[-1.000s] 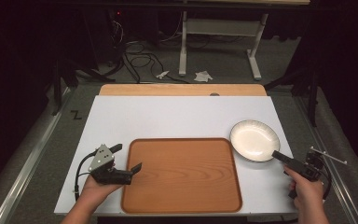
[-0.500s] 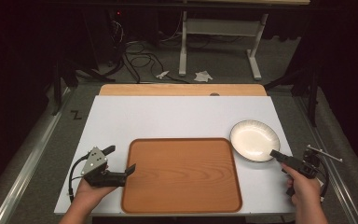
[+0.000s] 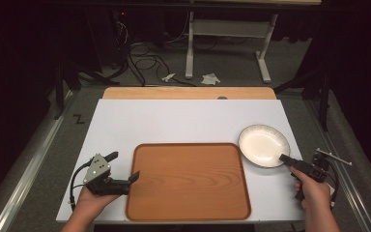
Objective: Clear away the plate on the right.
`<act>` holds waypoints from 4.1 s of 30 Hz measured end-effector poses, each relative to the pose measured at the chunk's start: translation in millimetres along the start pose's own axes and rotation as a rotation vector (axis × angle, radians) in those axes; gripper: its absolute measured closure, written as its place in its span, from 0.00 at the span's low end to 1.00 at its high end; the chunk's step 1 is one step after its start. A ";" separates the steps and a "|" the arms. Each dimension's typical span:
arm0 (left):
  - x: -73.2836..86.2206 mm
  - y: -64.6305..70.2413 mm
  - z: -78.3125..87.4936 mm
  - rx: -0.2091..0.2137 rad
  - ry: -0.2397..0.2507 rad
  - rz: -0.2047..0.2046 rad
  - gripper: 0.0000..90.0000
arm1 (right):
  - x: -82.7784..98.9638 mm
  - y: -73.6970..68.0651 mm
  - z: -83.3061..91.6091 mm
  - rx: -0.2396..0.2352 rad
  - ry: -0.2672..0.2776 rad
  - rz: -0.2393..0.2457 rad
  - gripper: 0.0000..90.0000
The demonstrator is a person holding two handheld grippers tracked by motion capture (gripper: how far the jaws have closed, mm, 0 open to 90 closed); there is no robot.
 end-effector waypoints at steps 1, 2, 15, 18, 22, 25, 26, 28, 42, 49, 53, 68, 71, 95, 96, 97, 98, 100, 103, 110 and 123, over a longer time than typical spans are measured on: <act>0.0 0.7 0.2 0.001 0.000 -0.003 0.00 | -0.1 0.0 -0.2 0.001 0.000 0.000 0.66; -0.1 1.4 0.3 0.001 0.002 -0.005 0.00 | 0.0 -0.1 -0.2 0.000 -0.002 -0.001 0.66; 0.9 0.4 0.1 -0.004 -0.001 -0.007 0.00 | -7.0 -0.4 -11.1 -0.025 -0.007 -0.040 0.69; 0.9 0.8 -0.1 -0.004 0.001 -0.007 0.00 | -7.2 0.0 -11.7 -0.022 -0.010 -0.044 0.71; 1.0 3.1 -0.7 0.000 0.002 -0.015 0.00 | -6.6 4.9 -12.5 -0.019 -0.017 -0.064 0.81; 1.2 2.8 -0.7 -0.001 0.001 -0.016 0.00 | -6.5 4.8 -12.7 -0.016 -0.017 -0.069 0.81; 1.2 2.3 -0.9 -0.002 0.002 -0.011 0.00 | -6.6 4.5 -13.1 0.001 -0.016 -0.067 0.82; 1.3 2.4 -1.1 -0.001 0.002 -0.009 0.00 | -6.4 4.3 -13.1 0.006 -0.017 -0.069 0.82; 3.4 5.3 -2.6 0.010 -0.012 -0.036 0.00 | -9.7 2.8 -16.6 0.088 -0.033 -0.078 0.90; 3.4 5.6 -2.4 0.005 -0.013 -0.040 0.00 | -12.8 1.8 -15.8 0.020 0.014 -0.111 0.94; 3.5 5.1 -3.4 -0.001 -0.014 -0.037 0.00 | -14.5 3.8 -13.1 0.014 0.026 -0.120 0.95; 1.0 3.0 -0.8 -0.004 0.001 -0.025 0.00 | -21.8 10.6 5.3 0.038 0.082 -0.082 0.94; 0.3 3.1 -0.5 -0.005 0.005 -0.025 0.00 | -23.3 10.7 10.3 0.030 0.097 -0.071 0.95; -2.6 3.9 0.7 0.004 0.018 -0.028 0.00 | -31.6 -15.6 25.6 -0.066 0.145 -0.009 0.94; -2.8 3.8 1.0 0.004 0.018 -0.029 0.00 | -31.9 -17.8 25.2 -0.074 0.147 -0.006 0.94; -3.0 3.6 1.2 0.003 0.018 -0.030 0.00 | -31.9 -19.2 25.1 -0.079 0.146 -0.002 0.94; -3.3 3.6 1.2 0.004 0.020 -0.029 0.00 | -32.6 -23.2 24.7 -0.093 0.147 0.004 0.94; -3.6 3.6 1.3 0.006 0.023 -0.028 0.00 | -33.4 -27.5 24.1 -0.111 0.150 0.004 0.95; -4.6 3.9 1.3 0.010 0.029 -0.029 0.00 | -33.4 -32.6 23.0 -0.127 0.142 -0.002 0.95; -6.1 2.9 1.6 0.013 0.036 -0.030 0.00 | -28.7 -58.8 8.7 -0.156 0.081 0.066 0.95; -5.6 2.0 0.6 0.009 0.035 -0.043 0.00 | -21.6 -96.4 -15.0 -0.175 -0.005 0.145 0.95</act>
Point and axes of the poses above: each handheld gripper's, and its own axes: z roughly backward along the jaws, x roughly out of its underside, y roughly to its right, the point moved 9 cm from there along -z, roughly forward along the jaws, and after that the axes turned 14 degrees about z, right-handed, at the moved point
